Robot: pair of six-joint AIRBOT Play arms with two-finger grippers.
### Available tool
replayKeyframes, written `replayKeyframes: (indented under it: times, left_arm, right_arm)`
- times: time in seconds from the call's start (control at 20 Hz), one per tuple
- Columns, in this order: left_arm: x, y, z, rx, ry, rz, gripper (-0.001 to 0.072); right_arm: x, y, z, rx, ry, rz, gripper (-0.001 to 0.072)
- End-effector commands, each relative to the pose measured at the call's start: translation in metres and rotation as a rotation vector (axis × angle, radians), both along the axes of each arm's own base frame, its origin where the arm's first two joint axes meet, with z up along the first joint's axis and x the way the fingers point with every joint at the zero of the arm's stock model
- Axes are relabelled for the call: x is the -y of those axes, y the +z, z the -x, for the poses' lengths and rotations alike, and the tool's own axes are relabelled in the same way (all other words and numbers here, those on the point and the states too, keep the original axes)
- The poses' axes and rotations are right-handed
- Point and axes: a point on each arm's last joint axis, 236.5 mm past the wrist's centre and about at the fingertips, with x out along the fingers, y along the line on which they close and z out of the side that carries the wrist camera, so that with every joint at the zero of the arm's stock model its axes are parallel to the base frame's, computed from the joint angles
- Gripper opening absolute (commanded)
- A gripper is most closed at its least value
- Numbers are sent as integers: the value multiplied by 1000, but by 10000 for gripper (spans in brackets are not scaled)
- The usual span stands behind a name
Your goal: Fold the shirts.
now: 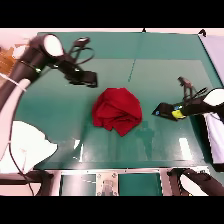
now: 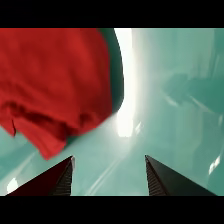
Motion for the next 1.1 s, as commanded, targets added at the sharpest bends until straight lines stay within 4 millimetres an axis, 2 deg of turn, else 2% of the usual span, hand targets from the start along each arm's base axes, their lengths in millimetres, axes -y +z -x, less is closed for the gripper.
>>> replayKeyframes:
  times: [0.0, 0.1, 0.25, 0.35, 0.4, 0.55, 0.6, 0.7, 0.8, 0.85, 0.9, 1.0, 1.05]
  left_arm:
    - [-64, -30, 35, -260, 66, -65, 720]
    - [-58, -67, 61, -384, 69, -37, 720]
    - [-10, -119, 87, -442, 70, 132, 720]
    - [6, -148, 82, -385, 130, 180, 720]
    - [10, -156, 74, -344, 155, 195, 720]
    - [21, -154, 40, -228, 228, 275, 720]
    - [27, -153, 37, -220, 231, 300, 720]
    - [38, -163, 46, -260, 210, 311, 714]
    - [49, -176, 60, -297, 160, 295, 347]
    - [54, -178, 63, -299, 140, 296, 108]
    - [57, -173, 61, -287, 123, 312, 28]
    - [51, -149, 47, -249, 96, 334, 26]
    - [46, -126, 36, -208, 91, 355, 26]
  right_arm:
    - [-37, -34, 23, -58, -2, -97, 517]
    - [-61, -56, 33, -52, -20, -141, 512]
    - [-91, -68, 36, -20, -19, -180, 511]
    - [-109, -76, 30, 11, -10, -180, 510]
    - [-115, -81, 25, 16, -23, -181, 510]
    - [-119, -102, 10, -5, -83, -171, 487]
    - [-120, -106, 7, -14, -87, -167, 455]
    - [-122, -104, 2, 13, -47, -160, 34]
    - [-124, -96, 0, 23, 9, -165, 15]
    - [-122, -91, 0, 11, 35, -175, 14]
    - [-117, -84, 0, 0, 55, -184, 14]
    - [-90, -65, -5, -19, 81, -170, 13]
    - [-72, -47, -11, -10, 90, -155, 13]
